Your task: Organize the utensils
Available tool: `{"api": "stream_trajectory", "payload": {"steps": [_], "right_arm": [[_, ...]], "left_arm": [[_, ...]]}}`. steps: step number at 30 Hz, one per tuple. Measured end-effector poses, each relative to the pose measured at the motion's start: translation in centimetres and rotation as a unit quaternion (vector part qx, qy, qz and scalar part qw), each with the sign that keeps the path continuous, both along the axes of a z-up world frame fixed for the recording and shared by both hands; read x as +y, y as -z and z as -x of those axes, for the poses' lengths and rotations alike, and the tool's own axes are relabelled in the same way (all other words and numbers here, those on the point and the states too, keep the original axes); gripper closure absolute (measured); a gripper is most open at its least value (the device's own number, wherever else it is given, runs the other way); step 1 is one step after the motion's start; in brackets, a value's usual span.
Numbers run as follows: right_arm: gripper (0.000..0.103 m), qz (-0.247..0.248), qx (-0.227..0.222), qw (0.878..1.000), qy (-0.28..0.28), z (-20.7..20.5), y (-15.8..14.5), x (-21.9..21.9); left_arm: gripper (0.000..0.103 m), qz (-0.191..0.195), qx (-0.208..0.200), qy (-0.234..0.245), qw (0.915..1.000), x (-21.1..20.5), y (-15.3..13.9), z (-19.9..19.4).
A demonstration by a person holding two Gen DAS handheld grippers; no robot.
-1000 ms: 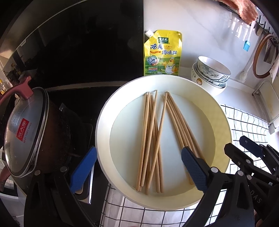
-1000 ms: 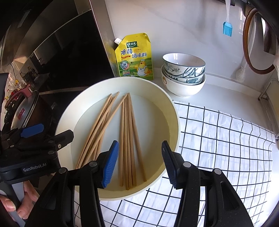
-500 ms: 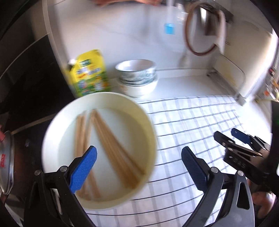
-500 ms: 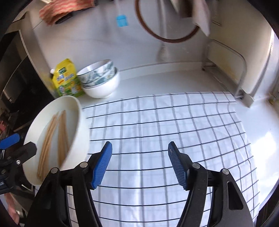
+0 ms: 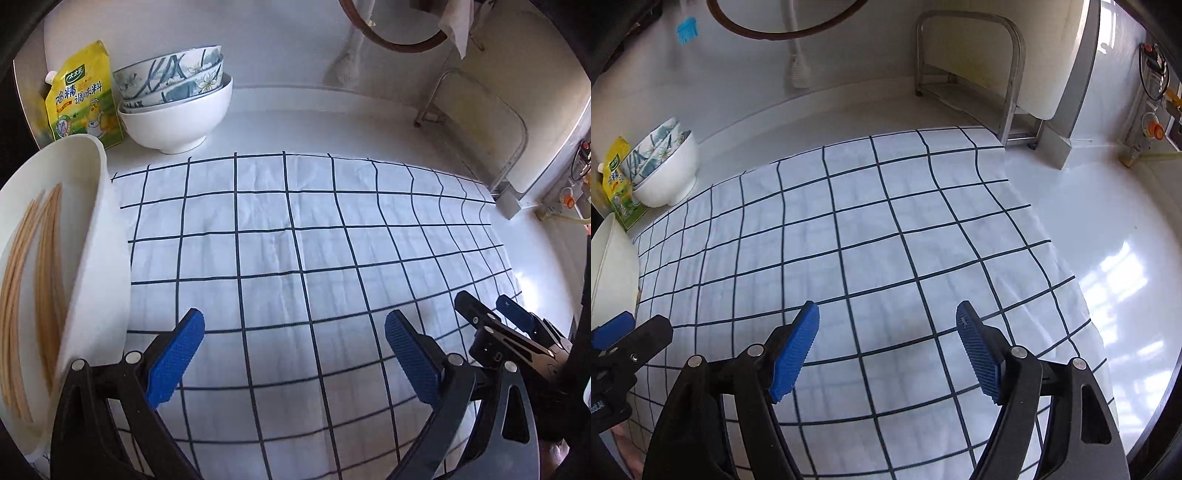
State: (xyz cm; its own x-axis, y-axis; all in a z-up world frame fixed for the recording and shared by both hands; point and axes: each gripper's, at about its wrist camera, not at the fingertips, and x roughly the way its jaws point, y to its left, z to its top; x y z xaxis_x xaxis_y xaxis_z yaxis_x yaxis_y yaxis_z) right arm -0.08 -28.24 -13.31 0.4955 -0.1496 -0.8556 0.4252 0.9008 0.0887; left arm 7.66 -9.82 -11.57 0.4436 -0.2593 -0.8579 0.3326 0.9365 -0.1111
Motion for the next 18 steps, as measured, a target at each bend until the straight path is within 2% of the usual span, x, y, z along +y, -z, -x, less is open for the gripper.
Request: {"api": "stream_trajectory", "payload": {"steps": [3, 5, 7, 9, 11, 18], "right_arm": [[0.029, 0.002, 0.005, 1.0, -0.002, -1.0, 1.0, -0.6], [0.024, 0.011, 0.001, 1.0, -0.007, -1.5, 1.1, -0.7], [0.023, 0.022, 0.005, 1.0, -0.01, -2.1, 1.3, -0.9], [0.016, 0.031, 0.006, 0.999, -0.006, -2.6, 1.6, -1.2], [0.009, 0.024, 0.003, 1.0, 0.001, -2.7, 1.8, -1.8], [0.008, 0.033, -0.008, 0.999, 0.004, -2.9, 2.0, -1.8]], "left_arm": [[0.006, -0.02, -0.002, 0.005, 0.9998, -1.0, 1.6, -1.1], [0.006, -0.032, 0.003, 0.008, 0.9995, -1.7, 2.7, -1.9], [0.006, -0.047, -0.013, 0.002, 0.9988, -2.0, 3.2, -2.3], [0.006, -0.059, -0.02, 0.001, 0.998, -2.4, 3.6, -2.8], [0.006, -0.059, -0.028, -0.004, 0.9979, -2.2, 3.5, -3.1], [0.006, -0.052, -0.06, -0.009, 0.9968, -2.1, 3.7, -3.2]]}}
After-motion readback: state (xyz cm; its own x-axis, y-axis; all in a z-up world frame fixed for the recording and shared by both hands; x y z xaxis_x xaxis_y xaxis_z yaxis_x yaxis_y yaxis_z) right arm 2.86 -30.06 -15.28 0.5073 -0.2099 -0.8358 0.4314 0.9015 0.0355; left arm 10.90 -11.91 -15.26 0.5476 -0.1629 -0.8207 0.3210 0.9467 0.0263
